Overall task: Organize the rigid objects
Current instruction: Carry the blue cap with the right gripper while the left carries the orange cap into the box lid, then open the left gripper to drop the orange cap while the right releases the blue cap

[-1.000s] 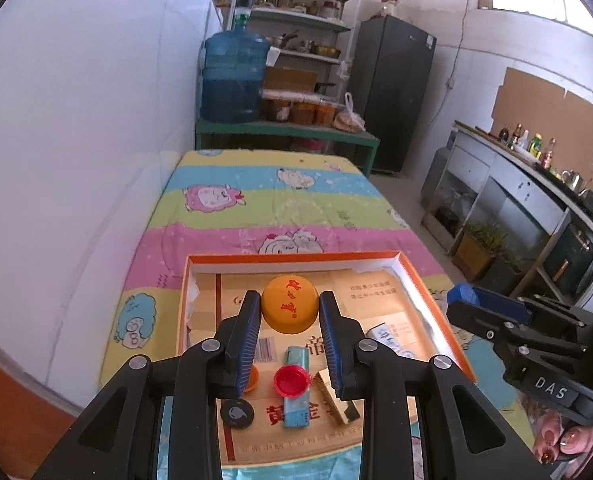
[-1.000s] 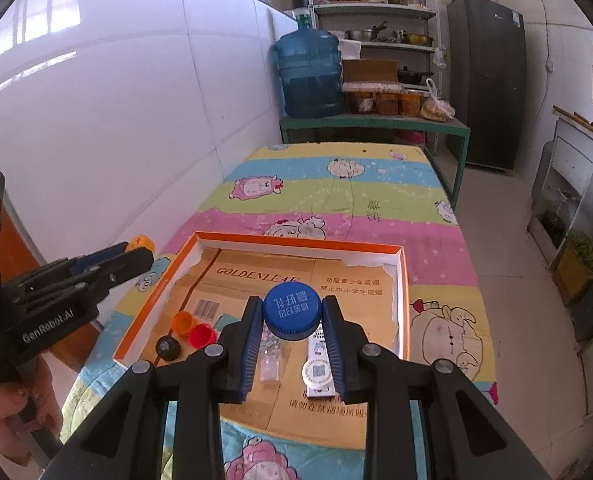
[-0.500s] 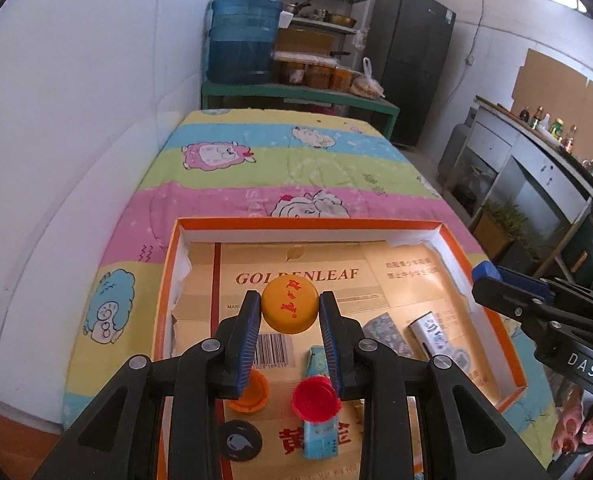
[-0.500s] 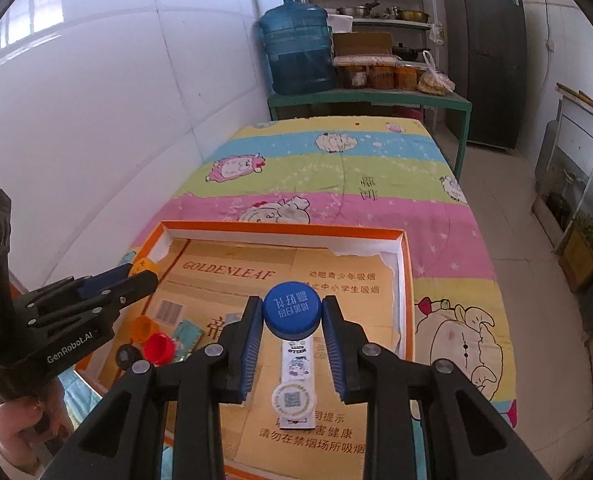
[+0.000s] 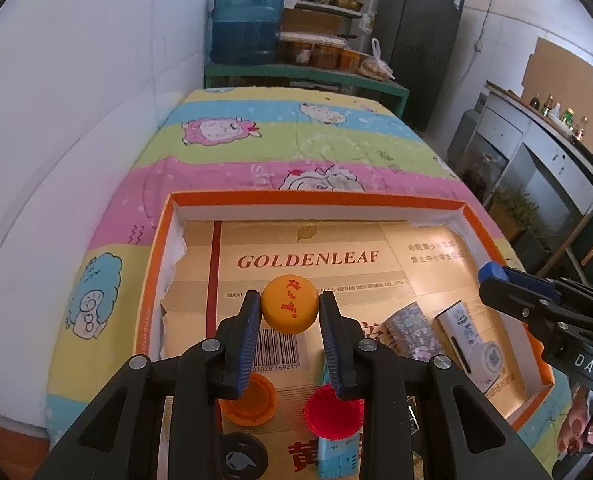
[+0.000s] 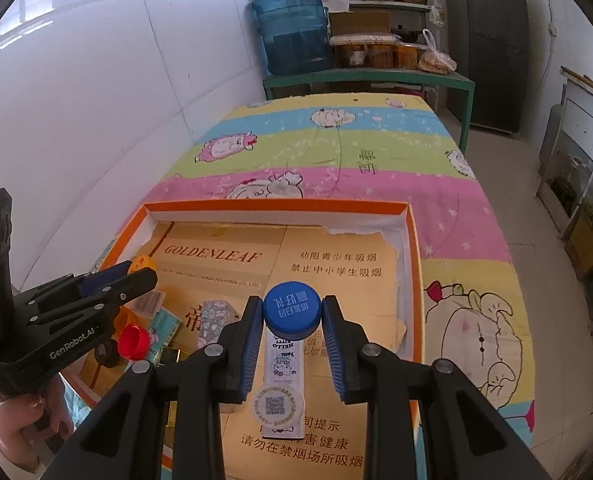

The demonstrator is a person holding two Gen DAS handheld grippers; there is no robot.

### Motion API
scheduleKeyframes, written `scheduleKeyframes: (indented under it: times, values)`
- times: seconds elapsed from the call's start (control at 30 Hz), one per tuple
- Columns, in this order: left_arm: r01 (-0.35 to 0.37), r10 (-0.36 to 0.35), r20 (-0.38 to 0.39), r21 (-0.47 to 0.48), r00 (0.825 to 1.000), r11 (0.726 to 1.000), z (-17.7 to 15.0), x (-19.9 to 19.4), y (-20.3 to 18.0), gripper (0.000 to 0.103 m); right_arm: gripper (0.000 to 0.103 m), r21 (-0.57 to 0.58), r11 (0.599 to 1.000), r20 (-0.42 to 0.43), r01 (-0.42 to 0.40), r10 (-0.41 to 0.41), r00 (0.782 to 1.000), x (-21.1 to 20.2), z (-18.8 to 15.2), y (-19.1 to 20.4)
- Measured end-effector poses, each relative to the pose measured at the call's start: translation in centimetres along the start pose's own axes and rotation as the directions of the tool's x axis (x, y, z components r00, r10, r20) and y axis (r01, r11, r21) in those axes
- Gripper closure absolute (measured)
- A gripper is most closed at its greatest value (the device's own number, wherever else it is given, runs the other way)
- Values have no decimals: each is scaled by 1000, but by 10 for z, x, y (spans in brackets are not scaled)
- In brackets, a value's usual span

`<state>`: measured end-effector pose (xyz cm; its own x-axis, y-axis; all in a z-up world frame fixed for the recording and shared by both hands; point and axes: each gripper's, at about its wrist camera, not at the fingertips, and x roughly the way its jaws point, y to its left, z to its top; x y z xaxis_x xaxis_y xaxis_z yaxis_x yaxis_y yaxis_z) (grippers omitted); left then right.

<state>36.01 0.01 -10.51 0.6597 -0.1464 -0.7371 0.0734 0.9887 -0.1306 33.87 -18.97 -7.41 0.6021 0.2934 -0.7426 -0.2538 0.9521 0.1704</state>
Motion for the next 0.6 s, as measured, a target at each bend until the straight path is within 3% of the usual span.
scheduleKeyframes:
  times: [0.6]
  values:
    - [-19, 20, -43, 17, 999, 1000, -7, 18, -1, 73, 73, -18, 1000, -69, -6, 4, 998, 28, -11, 6]
